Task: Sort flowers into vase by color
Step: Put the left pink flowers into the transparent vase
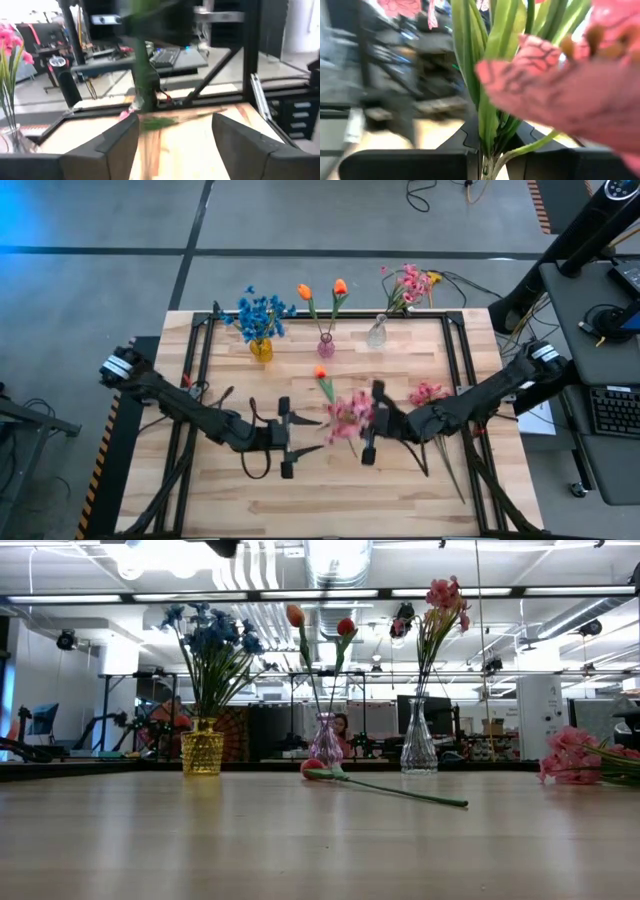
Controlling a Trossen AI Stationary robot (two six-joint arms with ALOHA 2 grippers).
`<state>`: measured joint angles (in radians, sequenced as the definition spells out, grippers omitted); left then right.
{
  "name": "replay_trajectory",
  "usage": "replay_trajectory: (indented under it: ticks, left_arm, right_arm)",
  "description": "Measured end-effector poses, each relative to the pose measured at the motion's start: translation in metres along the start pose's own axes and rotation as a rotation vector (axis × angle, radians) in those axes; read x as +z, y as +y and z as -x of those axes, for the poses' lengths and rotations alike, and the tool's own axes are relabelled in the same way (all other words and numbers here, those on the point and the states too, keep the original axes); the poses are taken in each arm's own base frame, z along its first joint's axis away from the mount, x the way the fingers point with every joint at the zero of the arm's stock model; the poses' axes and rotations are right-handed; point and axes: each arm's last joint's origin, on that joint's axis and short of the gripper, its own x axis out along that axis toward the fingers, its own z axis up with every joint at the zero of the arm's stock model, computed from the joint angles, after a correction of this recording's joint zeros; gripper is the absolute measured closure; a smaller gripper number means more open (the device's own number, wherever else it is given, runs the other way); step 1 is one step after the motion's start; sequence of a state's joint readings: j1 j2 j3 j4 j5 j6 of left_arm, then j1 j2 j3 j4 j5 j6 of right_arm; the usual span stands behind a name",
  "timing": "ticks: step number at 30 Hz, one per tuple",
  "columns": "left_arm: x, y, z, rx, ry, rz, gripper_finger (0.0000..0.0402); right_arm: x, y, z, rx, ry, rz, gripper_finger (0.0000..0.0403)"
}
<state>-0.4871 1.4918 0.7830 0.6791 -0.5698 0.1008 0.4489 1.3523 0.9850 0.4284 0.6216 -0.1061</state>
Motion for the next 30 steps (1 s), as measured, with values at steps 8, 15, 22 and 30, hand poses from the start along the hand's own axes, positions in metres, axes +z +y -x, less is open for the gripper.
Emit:
replay_trajectory:
  ticks: [8, 15, 22, 30]
  left_arm:
    - [0.021, 0.024, 0.034, 0.009, 0.151, -0.002, 0.0153]
    - [0.025, 0.046, 0.066, 0.089, 0.299, 0.027, 0.0154]
    - [0.017, 0.065, 0.095, 0.176, 0.472, 0.153, 0.0161]
    - [0.014, 0.068, 0.099, 0.223, 0.496, 0.153, 0.017]
  right_arm:
    - [0.037, -0.049, 0.01, -0.292, 0.259, 0.04, 0.036]
    - [0.067, -0.097, 0.009, -0.425, 0.238, 0.036, 0.036]
    - [0.086, -0.14, 0.004, -0.566, 0.26, 0.034, 0.036]
    - [0.092, -0.177, -0.012, -0.634, 0.32, 0.027, 0.036]
